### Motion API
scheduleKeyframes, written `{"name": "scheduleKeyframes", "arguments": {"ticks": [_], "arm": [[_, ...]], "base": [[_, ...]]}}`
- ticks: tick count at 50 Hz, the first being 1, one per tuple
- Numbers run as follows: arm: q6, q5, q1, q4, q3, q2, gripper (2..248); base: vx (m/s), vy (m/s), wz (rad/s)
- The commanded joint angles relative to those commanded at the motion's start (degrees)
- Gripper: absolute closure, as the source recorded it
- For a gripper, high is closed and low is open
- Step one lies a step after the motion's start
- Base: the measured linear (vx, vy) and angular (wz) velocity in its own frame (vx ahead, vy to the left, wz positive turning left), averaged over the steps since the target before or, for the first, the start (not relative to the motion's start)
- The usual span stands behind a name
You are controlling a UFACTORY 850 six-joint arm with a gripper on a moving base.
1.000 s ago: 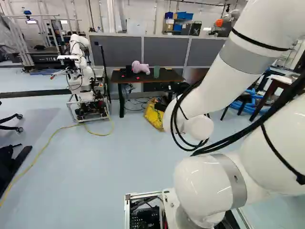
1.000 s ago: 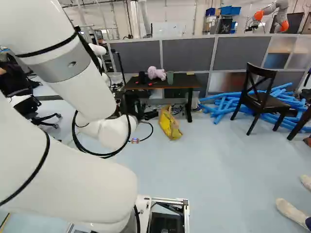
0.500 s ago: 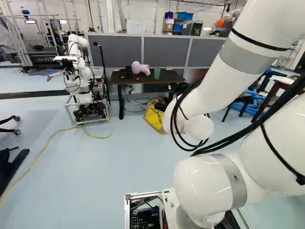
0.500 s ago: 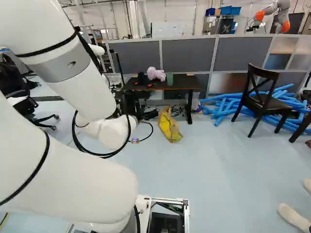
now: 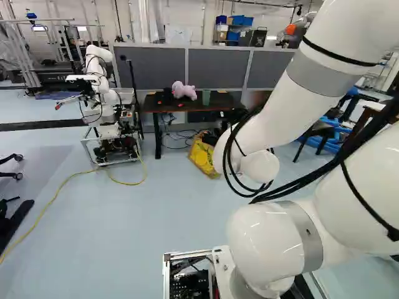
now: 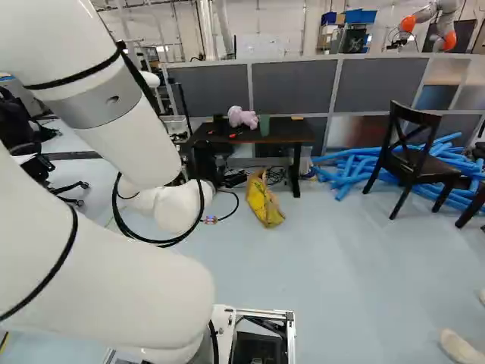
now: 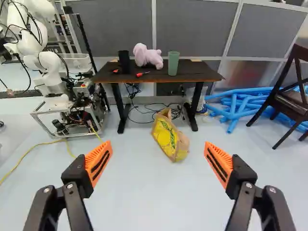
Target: Pick up the bag on the ground and place it on the table
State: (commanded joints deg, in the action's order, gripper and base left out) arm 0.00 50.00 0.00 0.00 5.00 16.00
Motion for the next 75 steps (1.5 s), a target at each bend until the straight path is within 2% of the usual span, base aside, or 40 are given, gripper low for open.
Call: {"name": "scheduleKeyframes", "arguments": {"ticks": [27, 45, 75], "arm": [[0.0, 0.0, 0.0, 0.0, 0.0, 0.0, 3], [0.0, 0.0, 0.0, 0.0, 0.0, 0.0, 3], [0.0, 0.0, 0.0, 0.0, 0.0, 0.0, 3]], "base": [[0.114, -0.044, -0.003], [0.175, -0.073, -0.169], [0.200, -0.002, -0.038]]}}
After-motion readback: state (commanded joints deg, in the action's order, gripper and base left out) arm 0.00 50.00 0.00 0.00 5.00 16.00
